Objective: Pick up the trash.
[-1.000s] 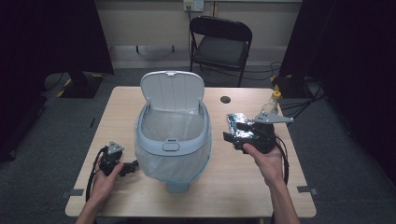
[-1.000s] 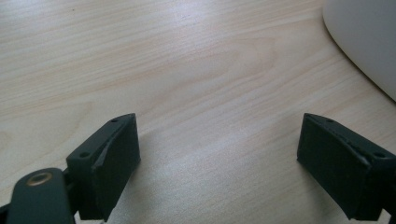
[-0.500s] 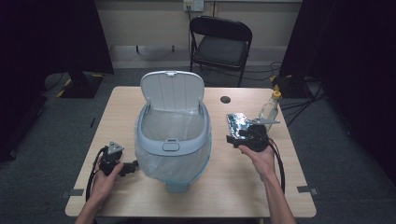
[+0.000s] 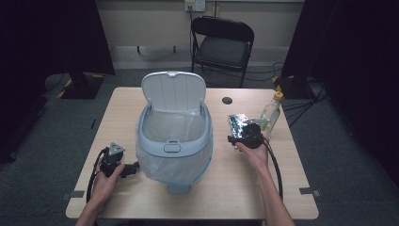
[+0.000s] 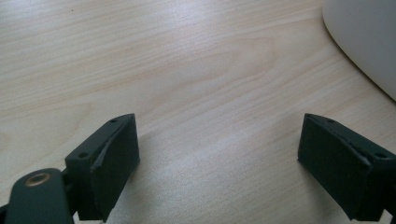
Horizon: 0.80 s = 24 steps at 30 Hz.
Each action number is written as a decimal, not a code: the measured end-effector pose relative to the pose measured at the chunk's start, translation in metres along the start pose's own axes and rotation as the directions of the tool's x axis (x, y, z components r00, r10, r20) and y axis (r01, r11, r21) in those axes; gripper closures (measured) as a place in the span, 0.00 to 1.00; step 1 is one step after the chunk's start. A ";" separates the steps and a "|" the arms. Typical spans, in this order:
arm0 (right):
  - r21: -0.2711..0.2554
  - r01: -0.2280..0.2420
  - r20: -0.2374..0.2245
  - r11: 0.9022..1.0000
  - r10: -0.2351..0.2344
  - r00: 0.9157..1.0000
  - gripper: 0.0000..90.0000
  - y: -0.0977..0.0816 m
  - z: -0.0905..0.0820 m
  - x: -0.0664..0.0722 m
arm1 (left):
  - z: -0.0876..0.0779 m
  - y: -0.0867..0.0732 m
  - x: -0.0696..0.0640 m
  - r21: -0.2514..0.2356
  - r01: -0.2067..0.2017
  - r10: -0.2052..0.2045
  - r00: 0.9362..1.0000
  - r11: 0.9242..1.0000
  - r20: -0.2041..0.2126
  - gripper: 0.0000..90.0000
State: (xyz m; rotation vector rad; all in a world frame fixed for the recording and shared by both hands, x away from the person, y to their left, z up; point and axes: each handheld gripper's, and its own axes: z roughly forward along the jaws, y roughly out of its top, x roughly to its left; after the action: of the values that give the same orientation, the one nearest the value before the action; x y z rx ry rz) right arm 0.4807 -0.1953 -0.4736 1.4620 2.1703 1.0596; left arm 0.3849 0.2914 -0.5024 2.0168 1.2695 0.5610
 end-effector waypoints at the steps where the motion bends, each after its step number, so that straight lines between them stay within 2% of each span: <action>1: 0.006 0.003 0.006 1.000 -0.003 1.000 0.32 0.000 0.002 -0.001 | 0.000 0.000 0.000 0.000 -0.001 0.001 1.000 1.000 0.000 0.13; 6: 0.048 0.011 0.038 0.999 -0.013 0.999 0.32 -0.004 0.013 -0.010 | 0.001 0.001 0.001 0.005 -0.008 0.008 1.000 1.000 0.007 0.12; 10: 0.048 0.001 0.047 0.999 -0.004 0.999 0.34 -0.005 0.016 -0.010 | 0.002 0.001 0.001 0.002 -0.003 0.003 1.000 1.000 0.011 0.12; 12: 0.044 0.026 0.055 0.999 -0.028 0.998 0.35 -0.006 0.016 -0.010 | 0.002 0.001 0.001 0.002 -0.003 0.003 1.000 1.000 0.011 0.12; 13: 0.045 0.023 0.061 0.999 -0.026 0.998 0.36 -0.006 0.016 -0.009 | 0.002 0.001 0.001 0.001 -0.003 0.003 1.000 1.000 0.012 0.12; 16: 0.064 0.083 0.113 0.995 -0.090 0.990 0.44 -0.006 0.017 -0.005 | 0.001 0.001 0.001 0.003 -0.005 0.005 1.000 1.000 0.012 0.12; 20: 0.055 0.071 0.133 0.996 -0.077 0.988 0.54 -0.006 0.016 -0.007 | 0.001 0.001 0.001 0.004 -0.008 0.007 1.000 1.000 0.010 0.12; 24: 0.062 0.067 0.142 0.996 -0.075 0.987 0.56 -0.005 0.016 -0.006 | 0.001 0.001 0.001 0.004 -0.008 0.008 1.000 1.000 0.010 0.12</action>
State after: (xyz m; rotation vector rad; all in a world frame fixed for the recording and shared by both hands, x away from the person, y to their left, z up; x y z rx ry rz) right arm 0.4898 -0.1955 -0.4888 1.4269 2.1492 0.8474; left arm 0.3870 0.2920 -0.5025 2.0268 1.2584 0.5519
